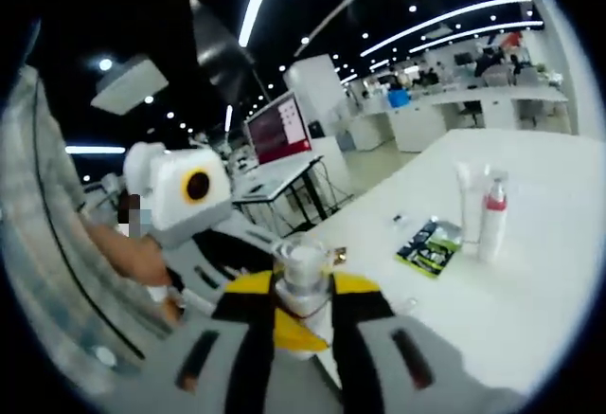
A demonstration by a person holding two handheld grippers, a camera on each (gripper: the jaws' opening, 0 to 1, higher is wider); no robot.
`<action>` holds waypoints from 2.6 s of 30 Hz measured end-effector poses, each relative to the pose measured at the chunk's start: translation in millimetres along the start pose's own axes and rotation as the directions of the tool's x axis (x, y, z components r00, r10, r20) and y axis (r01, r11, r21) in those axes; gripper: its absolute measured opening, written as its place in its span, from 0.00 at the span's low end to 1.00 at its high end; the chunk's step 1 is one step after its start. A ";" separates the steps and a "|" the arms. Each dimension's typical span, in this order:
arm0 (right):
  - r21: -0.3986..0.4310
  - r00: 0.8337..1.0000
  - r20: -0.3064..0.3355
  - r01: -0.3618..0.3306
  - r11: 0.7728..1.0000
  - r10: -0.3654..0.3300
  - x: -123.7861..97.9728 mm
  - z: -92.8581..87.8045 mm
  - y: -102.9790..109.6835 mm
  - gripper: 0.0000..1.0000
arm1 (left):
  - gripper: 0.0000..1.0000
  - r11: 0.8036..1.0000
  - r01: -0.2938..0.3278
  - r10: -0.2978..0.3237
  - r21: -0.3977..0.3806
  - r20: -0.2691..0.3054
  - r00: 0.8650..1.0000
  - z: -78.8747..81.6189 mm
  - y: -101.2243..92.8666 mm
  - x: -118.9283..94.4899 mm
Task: Arrange the skincare products in the storage area until every visible bottle or jar stands upright without overlapping.
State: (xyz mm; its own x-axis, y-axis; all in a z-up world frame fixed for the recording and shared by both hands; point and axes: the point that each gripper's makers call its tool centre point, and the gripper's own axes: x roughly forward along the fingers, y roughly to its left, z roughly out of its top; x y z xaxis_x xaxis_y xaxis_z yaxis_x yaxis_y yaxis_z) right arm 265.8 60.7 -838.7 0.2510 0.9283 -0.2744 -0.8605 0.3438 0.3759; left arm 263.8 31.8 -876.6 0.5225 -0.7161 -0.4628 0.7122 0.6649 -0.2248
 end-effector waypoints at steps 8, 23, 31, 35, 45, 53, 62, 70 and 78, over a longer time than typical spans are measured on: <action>0.006 0.998 0.035 0.049 0.999 -0.050 0.8 15.5 -14.8 0.19 | 0.25 0.993 -0.100 0.104 0.068 -0.066 0.992 -27.8 20.0 -12.7; 0.003 0.983 0.056 0.174 0.985 -0.174 5.2 46.2 -81.0 0.20 | 0.55 0.806 -0.569 0.582 0.163 -0.043 0.812 -76.0 159.7 -108.1; -0.026 0.977 0.046 0.211 0.977 -0.210 24.3 55.8 -102.7 0.20 | 0.51 0.784 -0.617 0.615 0.064 -0.214 0.759 -147.7 186.2 -104.3; -0.028 0.973 0.026 0.231 0.973 -0.230 25.3 51.2 -109.5 0.20 | 0.37 0.781 -0.620 0.624 0.073 -0.146 0.768 -132.2 190.7 -107.0; -0.034 0.942 0.006 0.335 0.942 -0.335 22.6 34.5 -134.9 0.20 | 0.19 0.792 -0.609 0.595 0.049 -0.287 0.751 -165.3 199.5 -116.0; -0.037 0.916 0.026 0.401 0.915 -0.401 32.7 31.6 -152.7 0.20 | 0.18 0.771 -0.636 0.607 0.002 -0.304 0.735 -170.5 204.0 -124.2; -0.058 0.871 0.045 0.491 0.869 -0.489 35.9 19.1 -181.1 0.20 | 0.16 0.785 -0.620 0.585 -0.001 -0.329 0.741 -177.9 202.3 -121.3; -0.063 0.857 0.030 0.515 0.855 -0.515 51.6 -6.0 -204.0 0.20 | 0.14 0.785 -0.619 0.575 -0.008 -0.362 0.733 -186.3 203.7 -122.3; -0.112 0.865 0.056 0.502 0.857 -0.499 77.4 3.4 -213.1 0.20 | 0.13 0.783 -0.622 0.575 -0.014 -0.365 0.732 -188.3 206.1 -123.8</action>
State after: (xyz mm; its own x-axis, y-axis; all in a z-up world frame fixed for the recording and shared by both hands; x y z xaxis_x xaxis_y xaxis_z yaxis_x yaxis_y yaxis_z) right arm 470.1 59.8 -937.0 0.6717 0.6390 -0.3749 -0.6614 0.7452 0.0851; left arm 257.6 297.4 -1027.2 0.6211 -0.0645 -0.7811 0.2264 0.9689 0.1000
